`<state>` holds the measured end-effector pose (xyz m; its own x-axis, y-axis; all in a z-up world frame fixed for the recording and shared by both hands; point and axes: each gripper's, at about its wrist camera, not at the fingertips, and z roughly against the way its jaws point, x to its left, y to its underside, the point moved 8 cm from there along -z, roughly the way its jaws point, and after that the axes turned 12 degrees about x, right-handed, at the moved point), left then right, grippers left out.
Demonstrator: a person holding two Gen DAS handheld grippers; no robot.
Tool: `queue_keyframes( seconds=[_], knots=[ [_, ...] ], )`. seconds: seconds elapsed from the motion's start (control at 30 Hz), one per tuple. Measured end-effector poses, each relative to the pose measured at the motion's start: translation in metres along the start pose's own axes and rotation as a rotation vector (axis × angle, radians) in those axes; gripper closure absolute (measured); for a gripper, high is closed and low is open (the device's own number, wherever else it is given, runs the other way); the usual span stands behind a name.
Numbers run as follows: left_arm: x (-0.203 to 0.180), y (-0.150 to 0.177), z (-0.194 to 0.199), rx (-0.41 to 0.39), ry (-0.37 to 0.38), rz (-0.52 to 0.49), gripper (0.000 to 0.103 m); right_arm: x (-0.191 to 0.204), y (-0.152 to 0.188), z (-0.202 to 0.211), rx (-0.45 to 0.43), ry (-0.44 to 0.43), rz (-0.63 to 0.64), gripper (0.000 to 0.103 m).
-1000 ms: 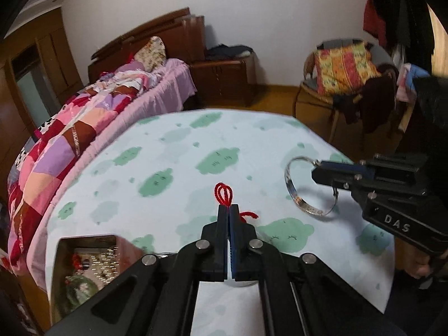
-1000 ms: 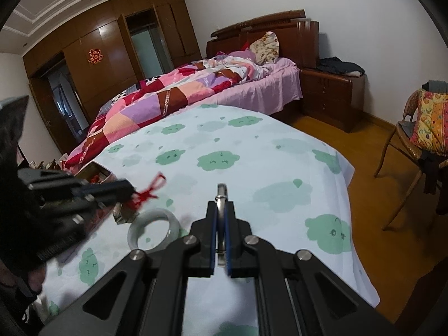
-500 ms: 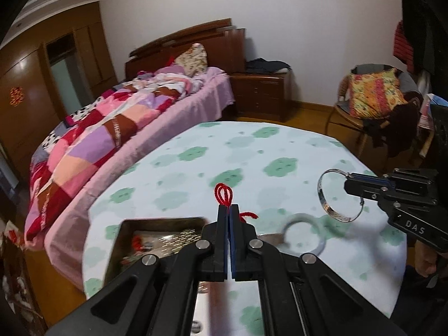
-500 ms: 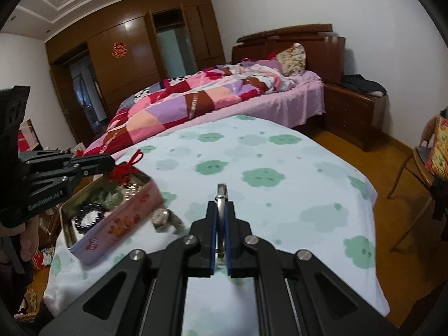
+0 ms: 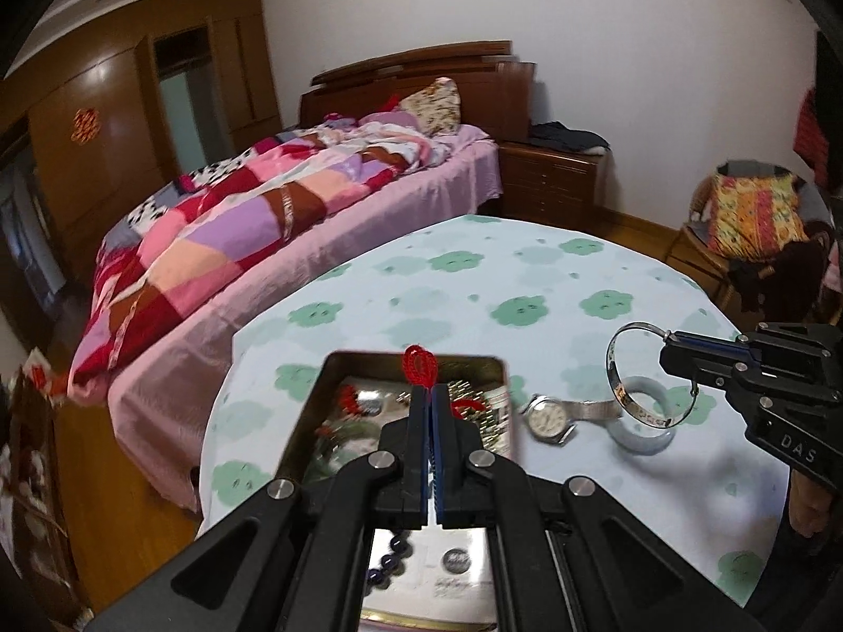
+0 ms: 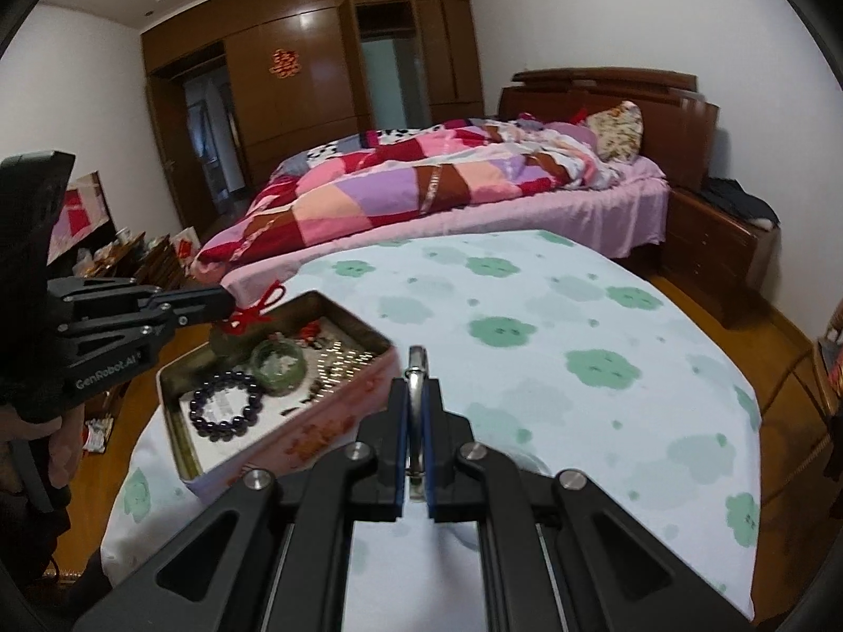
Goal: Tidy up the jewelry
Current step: 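Carry both held pieces over the pink tin and open both tools to release them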
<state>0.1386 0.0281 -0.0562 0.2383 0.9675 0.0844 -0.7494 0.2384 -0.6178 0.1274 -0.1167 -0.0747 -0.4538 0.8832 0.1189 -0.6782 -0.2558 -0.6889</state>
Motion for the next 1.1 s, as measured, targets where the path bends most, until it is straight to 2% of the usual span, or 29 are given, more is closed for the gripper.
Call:
queue_keyframes(
  seconds=[0.4,0.77,1.1],
  knots=[
    [0.053,0.024,-0.004,0.014,-0.027,0.125,0.103,0.058,-0.018,-0.020,0.016,-0.009,0.131,0.097],
    [0.065,0.035,-0.015,0.029,-0.009,0.169,0.103,0.101,-0.029,-0.044,0.040,0.000,0.250,0.097],
    [0.067,0.045,-0.030,0.055,-0.001,0.184,0.103,0.115,-0.025,-0.063,0.070,0.013,0.295,0.097]
  ],
)
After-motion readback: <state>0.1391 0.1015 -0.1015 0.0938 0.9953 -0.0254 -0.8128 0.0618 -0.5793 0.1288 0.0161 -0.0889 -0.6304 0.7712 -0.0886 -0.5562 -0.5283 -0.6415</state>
